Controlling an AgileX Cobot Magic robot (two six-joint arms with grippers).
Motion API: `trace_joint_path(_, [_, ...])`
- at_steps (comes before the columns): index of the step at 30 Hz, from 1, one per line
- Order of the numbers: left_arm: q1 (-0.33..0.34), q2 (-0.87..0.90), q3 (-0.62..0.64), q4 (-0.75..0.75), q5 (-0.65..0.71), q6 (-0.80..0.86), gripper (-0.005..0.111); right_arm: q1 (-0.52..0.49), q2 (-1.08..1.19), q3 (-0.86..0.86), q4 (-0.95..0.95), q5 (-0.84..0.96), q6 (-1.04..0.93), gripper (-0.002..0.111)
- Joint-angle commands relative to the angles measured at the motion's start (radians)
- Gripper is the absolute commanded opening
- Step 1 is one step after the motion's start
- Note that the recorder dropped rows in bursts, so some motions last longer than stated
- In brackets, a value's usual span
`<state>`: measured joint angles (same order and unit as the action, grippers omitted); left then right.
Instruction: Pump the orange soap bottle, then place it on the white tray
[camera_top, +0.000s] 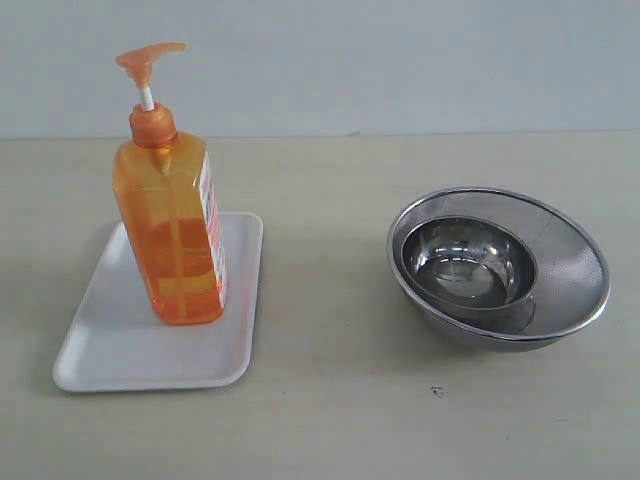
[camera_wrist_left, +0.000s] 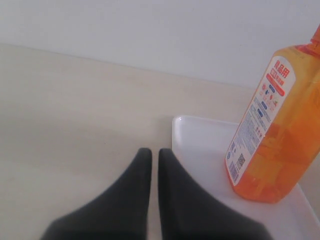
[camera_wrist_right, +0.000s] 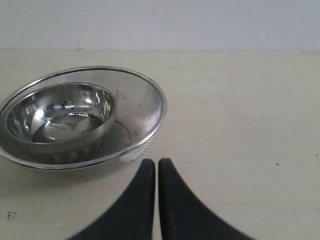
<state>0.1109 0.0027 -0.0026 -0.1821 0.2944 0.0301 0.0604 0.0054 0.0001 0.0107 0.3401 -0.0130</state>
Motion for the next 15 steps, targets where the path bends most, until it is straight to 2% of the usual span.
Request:
trace_joint_path(1, [-0.005,-0.003,0.003,-0.001,0.002,0.001,0.005,-0.006,-0.005,0.000,-0.011,0.009,0.000,0.000])
trace_joint_path(15, [-0.005,-0.003,0.003,-0.001,0.002,0.001,0.005,-0.006,-0.005,0.000,-0.018,0.009,0.004,0.000])
